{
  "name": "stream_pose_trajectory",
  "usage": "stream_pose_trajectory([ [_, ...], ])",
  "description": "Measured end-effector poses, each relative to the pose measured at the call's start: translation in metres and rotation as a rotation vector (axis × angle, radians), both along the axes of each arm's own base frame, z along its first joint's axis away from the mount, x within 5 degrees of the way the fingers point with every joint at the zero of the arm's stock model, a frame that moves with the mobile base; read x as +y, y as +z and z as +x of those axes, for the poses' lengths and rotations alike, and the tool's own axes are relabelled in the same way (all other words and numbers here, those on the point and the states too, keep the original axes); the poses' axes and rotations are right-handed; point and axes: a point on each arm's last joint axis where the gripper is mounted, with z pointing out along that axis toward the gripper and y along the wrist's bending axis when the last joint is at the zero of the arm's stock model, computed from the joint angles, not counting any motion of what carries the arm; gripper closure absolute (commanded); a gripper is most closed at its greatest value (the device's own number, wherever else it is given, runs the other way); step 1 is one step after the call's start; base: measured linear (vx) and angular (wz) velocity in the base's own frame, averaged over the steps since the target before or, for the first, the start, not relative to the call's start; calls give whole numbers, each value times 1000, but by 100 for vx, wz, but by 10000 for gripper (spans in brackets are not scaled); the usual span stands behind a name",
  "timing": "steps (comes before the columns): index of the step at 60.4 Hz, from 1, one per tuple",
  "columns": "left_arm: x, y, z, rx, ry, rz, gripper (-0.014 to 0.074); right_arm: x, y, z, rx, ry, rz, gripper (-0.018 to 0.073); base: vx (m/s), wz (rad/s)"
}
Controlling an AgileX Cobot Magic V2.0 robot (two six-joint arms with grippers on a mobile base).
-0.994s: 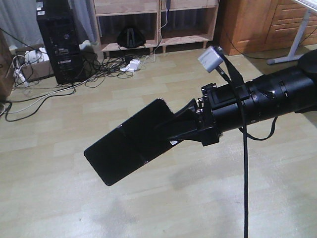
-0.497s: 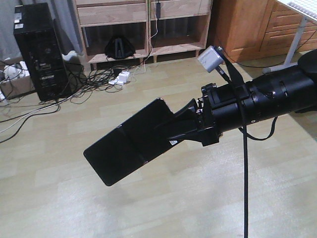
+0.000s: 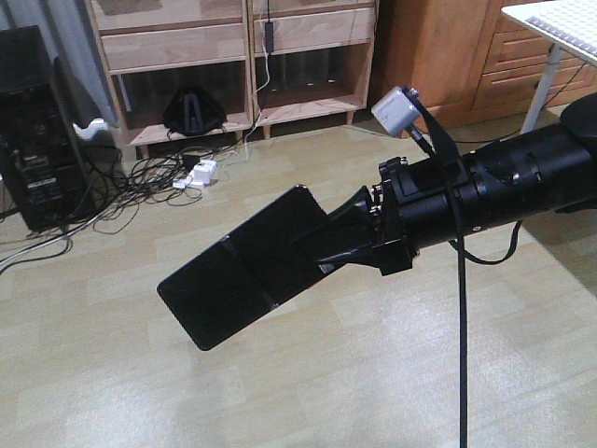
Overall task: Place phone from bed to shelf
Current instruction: 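Hold the phone in the right gripper while driving to the shelf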
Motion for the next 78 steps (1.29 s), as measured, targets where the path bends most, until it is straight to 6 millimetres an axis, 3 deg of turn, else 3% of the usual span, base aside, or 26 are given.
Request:
stream_pose_trajectory([
  [78,0,0,0,0,0,0,595,0,0,0,0,0,0,562,44,-19],
])
